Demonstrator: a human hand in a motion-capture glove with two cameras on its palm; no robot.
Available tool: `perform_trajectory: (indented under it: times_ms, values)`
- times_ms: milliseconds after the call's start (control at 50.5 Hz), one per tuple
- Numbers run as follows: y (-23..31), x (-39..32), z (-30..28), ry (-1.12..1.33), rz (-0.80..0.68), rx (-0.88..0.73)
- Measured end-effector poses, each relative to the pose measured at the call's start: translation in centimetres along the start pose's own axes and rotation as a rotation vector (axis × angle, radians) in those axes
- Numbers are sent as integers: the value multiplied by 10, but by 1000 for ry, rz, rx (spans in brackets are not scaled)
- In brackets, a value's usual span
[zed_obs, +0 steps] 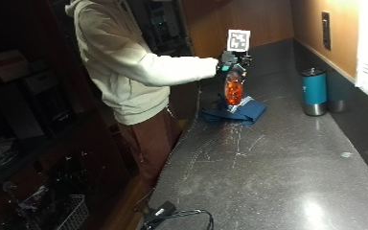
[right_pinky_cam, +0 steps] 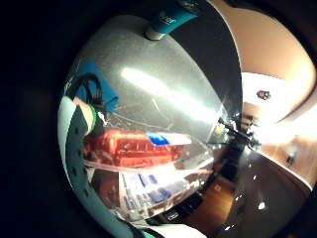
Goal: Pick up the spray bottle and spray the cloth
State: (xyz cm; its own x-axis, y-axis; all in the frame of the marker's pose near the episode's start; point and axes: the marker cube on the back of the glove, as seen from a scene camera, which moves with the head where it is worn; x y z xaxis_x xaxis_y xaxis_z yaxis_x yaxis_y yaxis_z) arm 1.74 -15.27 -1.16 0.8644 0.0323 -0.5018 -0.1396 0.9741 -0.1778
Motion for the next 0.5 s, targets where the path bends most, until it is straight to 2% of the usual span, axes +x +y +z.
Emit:
perform_trajectory:
  times_ms: [238, 357, 495]
  values:
    - [7, 8, 17, -119, -57, 11]
    - [6, -9, 13, -153, 10, -1]
    - [7, -1, 21, -155, -36, 0]
